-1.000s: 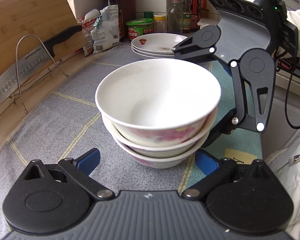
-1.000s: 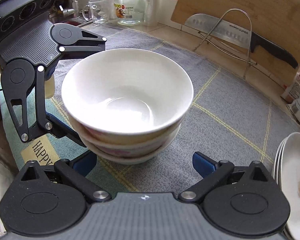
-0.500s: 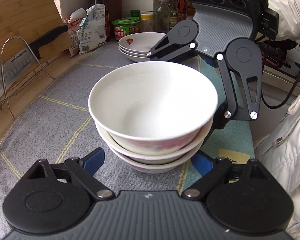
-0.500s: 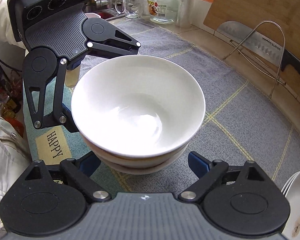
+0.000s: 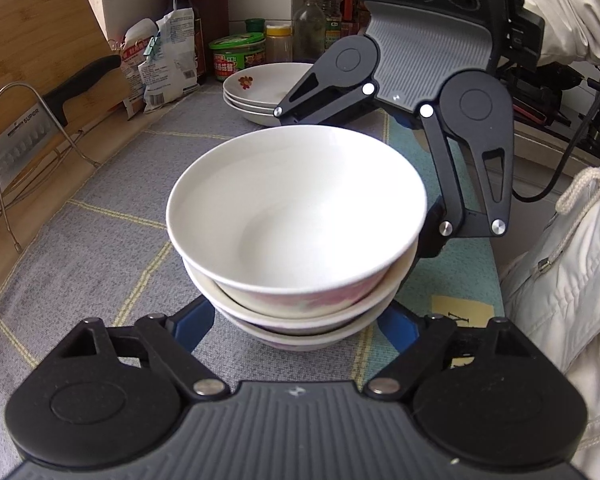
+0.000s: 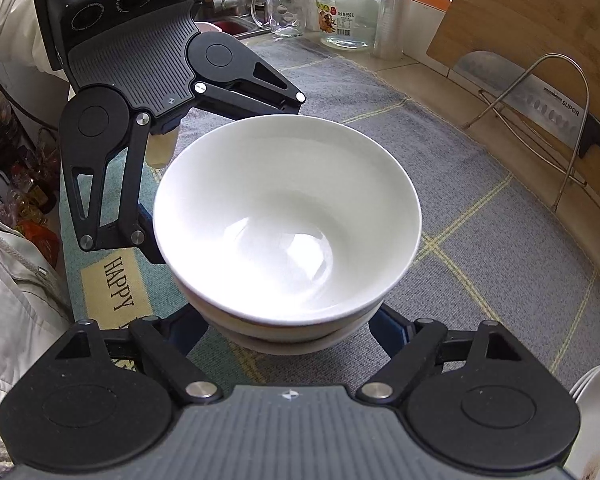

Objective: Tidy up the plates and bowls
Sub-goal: 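Lift the bowl stack with both grippers and carry it over the plate stack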

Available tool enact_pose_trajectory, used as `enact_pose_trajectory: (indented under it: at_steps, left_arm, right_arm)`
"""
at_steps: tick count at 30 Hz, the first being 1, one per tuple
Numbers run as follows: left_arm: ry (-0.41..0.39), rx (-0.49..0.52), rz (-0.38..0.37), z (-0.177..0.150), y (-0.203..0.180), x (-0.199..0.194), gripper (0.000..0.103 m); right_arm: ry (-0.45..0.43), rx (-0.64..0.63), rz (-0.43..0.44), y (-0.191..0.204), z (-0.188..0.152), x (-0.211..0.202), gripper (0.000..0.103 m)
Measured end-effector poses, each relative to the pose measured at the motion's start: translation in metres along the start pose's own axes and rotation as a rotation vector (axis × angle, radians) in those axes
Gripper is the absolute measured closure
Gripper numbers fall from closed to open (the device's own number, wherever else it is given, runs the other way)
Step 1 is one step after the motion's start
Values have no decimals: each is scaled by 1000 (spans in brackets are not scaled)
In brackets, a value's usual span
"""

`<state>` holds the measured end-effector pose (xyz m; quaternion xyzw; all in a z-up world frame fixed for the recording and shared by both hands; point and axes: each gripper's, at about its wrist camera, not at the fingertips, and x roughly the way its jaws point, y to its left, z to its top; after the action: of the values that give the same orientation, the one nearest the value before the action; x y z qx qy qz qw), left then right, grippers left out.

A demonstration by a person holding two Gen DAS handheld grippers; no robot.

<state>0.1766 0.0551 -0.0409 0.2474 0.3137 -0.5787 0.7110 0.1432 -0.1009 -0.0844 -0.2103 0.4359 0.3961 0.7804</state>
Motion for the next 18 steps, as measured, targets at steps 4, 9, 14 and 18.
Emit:
enact_pose_trajectory:
  at_steps: [4, 9, 14, 18]
  left_arm:
    - [1, 8, -5, 2, 0, 1, 15]
    - [-3, 11, -13, 2, 0, 1, 17]
    - [-3, 11, -12, 2, 0, 2, 17]
    - [0, 7, -10, 2, 0, 2, 17]
  right_arm:
    - [1, -20, -6, 1, 2, 1, 10]
    - [-1, -14, 14, 0, 2, 1, 12]
    - [-2, -9, 11, 1, 2, 1, 12]
    - [-1, -4, 9, 1, 2, 0, 12]
